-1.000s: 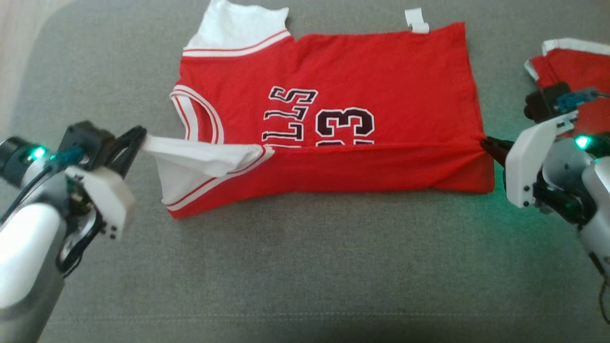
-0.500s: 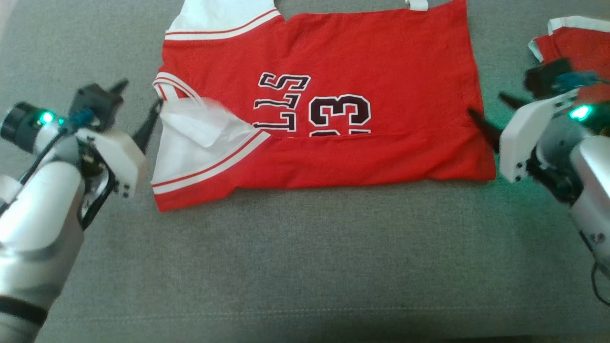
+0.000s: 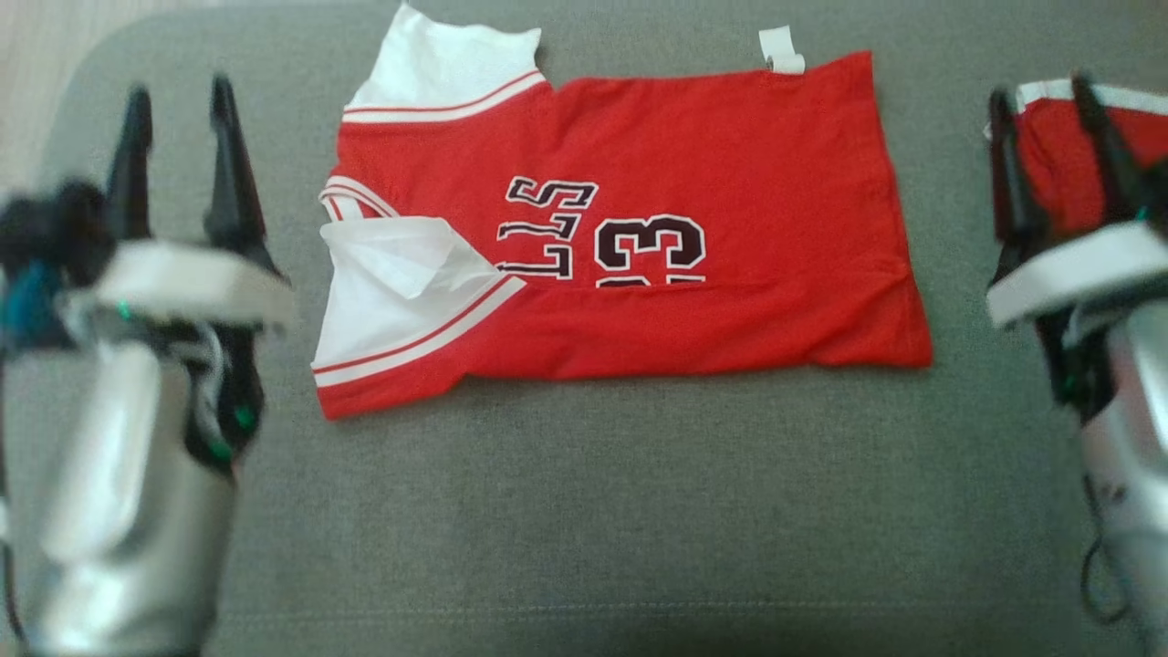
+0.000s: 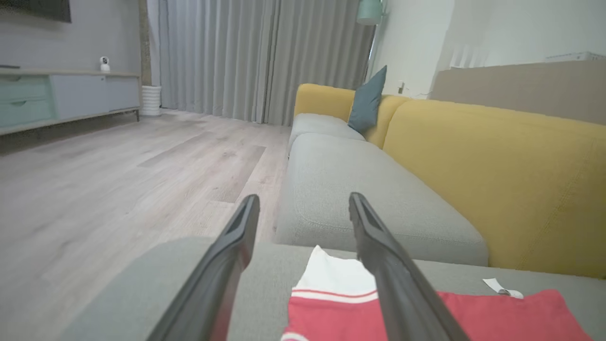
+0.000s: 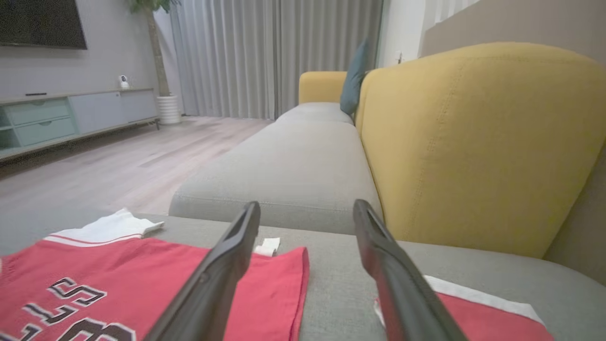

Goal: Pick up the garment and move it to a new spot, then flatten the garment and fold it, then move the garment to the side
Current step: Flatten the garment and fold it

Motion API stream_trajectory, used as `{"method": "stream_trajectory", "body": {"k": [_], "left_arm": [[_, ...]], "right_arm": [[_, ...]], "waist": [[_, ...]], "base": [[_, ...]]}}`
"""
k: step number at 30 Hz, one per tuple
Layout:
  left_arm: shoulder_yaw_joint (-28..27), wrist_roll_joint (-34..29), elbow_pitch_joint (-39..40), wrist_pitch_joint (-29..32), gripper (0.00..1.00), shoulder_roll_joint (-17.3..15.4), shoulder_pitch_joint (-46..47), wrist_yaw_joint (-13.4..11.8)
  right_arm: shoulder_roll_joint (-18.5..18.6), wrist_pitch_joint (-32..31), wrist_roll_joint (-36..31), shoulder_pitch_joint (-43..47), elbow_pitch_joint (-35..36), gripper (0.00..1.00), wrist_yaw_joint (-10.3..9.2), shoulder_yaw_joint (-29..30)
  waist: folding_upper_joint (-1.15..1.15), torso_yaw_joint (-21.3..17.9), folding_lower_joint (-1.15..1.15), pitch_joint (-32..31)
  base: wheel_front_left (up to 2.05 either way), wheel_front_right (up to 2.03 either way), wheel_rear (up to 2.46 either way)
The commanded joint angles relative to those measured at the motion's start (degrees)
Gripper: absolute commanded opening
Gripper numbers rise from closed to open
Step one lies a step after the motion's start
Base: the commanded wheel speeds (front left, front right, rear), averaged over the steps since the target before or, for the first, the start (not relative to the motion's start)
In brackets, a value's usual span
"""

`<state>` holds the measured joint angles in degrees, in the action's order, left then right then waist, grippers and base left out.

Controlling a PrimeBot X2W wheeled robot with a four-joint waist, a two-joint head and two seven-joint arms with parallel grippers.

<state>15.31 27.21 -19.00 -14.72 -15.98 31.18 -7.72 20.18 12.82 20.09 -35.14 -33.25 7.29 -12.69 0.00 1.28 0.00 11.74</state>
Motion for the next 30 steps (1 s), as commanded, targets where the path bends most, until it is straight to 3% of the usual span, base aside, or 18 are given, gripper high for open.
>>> {"method": "stream_trajectory", "body": {"k": [1, 5, 9, 19, 23, 26, 30], "left_arm": [[-3.5, -0.6, 3.3, -0.3, 1.00, -0.5, -1.6, -0.6], [-6.9, -2.7, 8.7, -0.3, 1.00, 4.5, -10.4, -0.5], [-6.5, -6.2, 7.0, -0.3, 1.00, 7.8, -16.6, 1.1], [-2.5, -10.9, -7.3, 2.9, 1.00, 6.6, -13.8, 2.4], [-2.6, -11.6, -12.5, 5.5, 1.00, 5.4, -12.3, 0.9], [-3.2, -12.7, -16.1, 6.2, 1.00, 4.0, -11.3, -1.6], [-2.5, -12.5, -18.8, 8.2, 1.00, 3.7, -11.1, -1.3]], "right_arm": [[-1.0, 1.0, -1.9, 2.0, 3.0, 1.00, 0.20, 0.7], [-6.3, 1.9, -7.4, 9.3, 9.8, 1.00, 0.20, 7.7], [-12.2, 2.1, -12.0, 16.9, 16.7, 1.00, 0.20, 12.6], [-14.9, 0.9, -14.6, 18.8, 21.9, 1.00, 0.20, 13.3], [-15.0, 0.7, -14.8, 18.7, 22.3, 1.00, 0.20, 13.0], [-15.2, 0.8, -14.6, 18.7, 22.2, 1.00, 0.20, 13.0], [-15.2, 0.8, -14.5, 18.9, 21.9, 1.00, 0.20, 12.8]], "waist": [[0.00, 0.2, 0.00, -0.9], [0.00, 0.6, 0.00, -2.4], [0.00, 0.5, 0.00, -2.9], [0.00, -1.3, 0.00, -1.1], [0.00, -2.2, 0.00, -0.3], [0.00, -3.0, 0.00, 0.0], [0.00, -3.4, 0.00, 0.1]], "base": [[0.00, 0.00, 0.00], [0.00, 0.00, 0.00], [0.00, 0.00, 0.00], [0.00, 0.00, 0.00], [0.00, 0.00, 0.00], [0.00, 0.00, 0.00], [0.00, 0.00, 0.00]]}}
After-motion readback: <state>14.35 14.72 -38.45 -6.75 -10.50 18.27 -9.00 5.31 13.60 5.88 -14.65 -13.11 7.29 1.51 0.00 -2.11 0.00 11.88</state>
